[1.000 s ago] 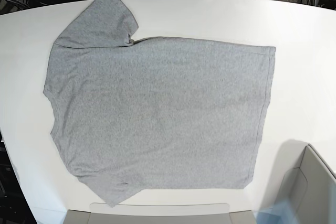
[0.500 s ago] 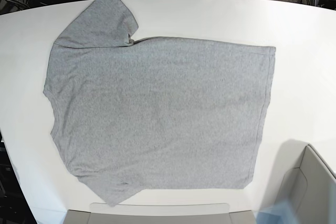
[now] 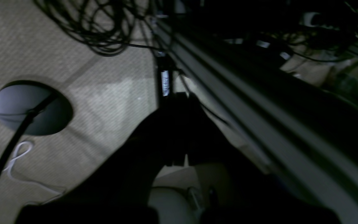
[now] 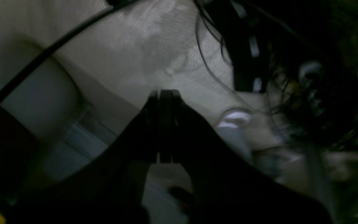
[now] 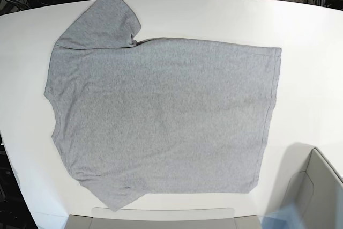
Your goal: Fold the T-shirt properly
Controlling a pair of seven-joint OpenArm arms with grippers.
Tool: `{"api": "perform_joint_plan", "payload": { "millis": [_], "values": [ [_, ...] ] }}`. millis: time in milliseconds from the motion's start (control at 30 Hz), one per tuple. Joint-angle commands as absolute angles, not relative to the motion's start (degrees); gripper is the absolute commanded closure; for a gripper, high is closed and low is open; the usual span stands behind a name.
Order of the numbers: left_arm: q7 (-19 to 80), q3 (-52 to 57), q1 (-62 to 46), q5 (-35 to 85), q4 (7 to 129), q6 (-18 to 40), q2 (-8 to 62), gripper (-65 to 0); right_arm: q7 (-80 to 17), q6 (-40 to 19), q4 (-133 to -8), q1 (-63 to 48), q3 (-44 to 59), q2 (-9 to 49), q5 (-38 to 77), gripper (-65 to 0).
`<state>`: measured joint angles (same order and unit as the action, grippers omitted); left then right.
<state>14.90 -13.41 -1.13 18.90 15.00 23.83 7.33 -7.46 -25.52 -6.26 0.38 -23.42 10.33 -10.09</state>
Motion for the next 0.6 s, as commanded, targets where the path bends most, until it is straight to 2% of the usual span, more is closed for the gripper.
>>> {"api": "perform_joint_plan", "payload": {
  "millis": [0,100,300,467,567],
  "values": [
    [14.7,-13.6,-1.1,19.0,15.3,24.4,8.0,0.0,-7.0,-26.4,-6.5,0.7,-23.3,10.8,-7.1,0.0],
    [14.7,-13.6,-2.1,19.0,15.3,24.4,8.2,0.0,-7.0,-26.4,-6.5,0.4,-23.6,11.3,0.0,0.0],
    [15.1,-13.6,-2.3,19.0,15.3,24.4,8.2,0.0,-7.1,-26.4,-6.5,-0.9,-23.0,10.3,2.9,0.0],
    [15.3,-13.7,-2.9,19.0,15.3,24.4,8.2,0.0,-7.1,-26.4,-5.0,-3.6,-14.0,9.8,16.4,0.0],
    [15.3,-13.7,-4.2,19.0,15.3,24.4,9.1,0.0,-7.1,-26.4,-2.2,-4.0,-12.4,9.8,19.3,0.0]
  ]
}}
